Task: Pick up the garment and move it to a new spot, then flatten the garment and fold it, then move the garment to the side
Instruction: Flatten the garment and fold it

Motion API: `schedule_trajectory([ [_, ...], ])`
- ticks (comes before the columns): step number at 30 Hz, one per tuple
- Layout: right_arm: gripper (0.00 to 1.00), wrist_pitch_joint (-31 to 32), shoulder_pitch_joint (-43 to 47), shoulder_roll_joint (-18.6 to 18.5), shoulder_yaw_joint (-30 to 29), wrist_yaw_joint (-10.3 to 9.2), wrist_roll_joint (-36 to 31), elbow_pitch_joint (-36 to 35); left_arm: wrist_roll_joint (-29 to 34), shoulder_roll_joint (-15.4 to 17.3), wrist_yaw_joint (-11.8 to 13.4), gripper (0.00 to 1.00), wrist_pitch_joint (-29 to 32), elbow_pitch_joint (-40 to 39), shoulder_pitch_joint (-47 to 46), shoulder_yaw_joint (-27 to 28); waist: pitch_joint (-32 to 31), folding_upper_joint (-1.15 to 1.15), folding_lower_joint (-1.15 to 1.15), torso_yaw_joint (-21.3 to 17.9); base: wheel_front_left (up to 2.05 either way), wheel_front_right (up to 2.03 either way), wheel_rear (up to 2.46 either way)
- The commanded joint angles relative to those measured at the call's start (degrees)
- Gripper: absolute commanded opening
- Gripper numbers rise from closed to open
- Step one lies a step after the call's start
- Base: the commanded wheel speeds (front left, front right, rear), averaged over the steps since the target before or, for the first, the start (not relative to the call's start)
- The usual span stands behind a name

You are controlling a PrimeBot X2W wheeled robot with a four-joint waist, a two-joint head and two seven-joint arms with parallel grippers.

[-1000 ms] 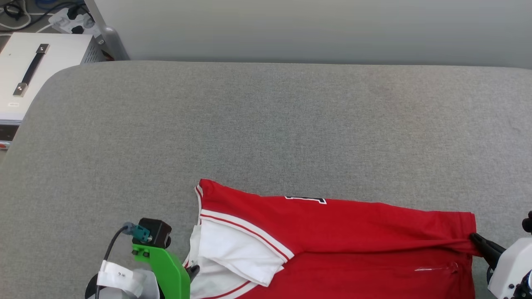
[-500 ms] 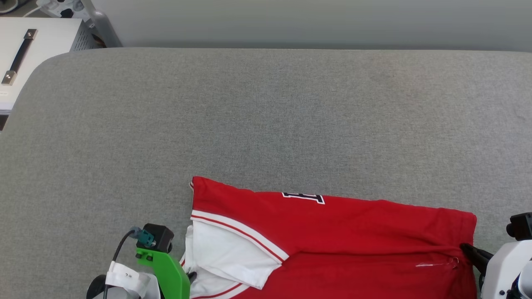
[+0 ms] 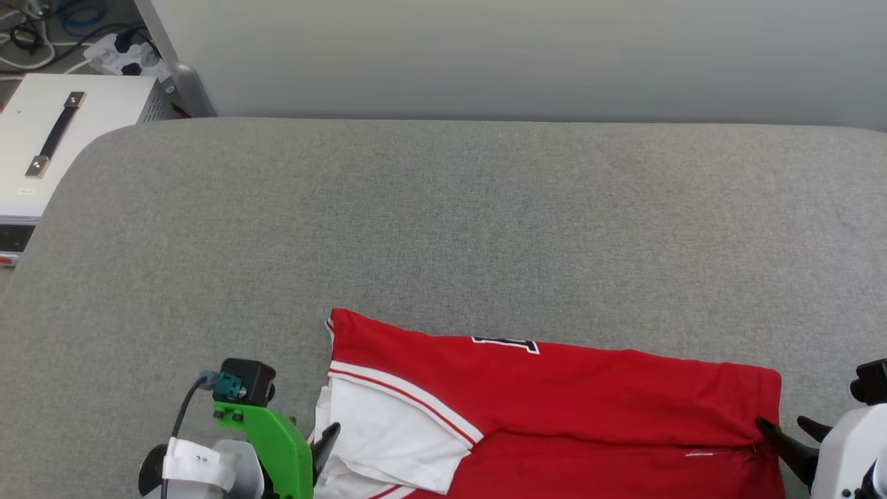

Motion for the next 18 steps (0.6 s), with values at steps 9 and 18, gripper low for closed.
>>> schedule_trajectory([
  [9,1.00,7.41,3.02,4.17,-7.84,-0.04,-1.59,-5.62,3.98,-2.67,2.73,1.00,-18.98,-3.21,0.96,7.25,-1.43,0.00,0.00,0.40,0.00,0.00,0.00],
  [18,1.00,13.10,3.48,11.76,-15.42,-0.04,-6.78,-5.92,15.22,-5.63,0.68,1.00,-31.77,-0.70,-0.17,15.02,0.63,0.00,0.00,1.82,0.00,0.00,0.00],
])
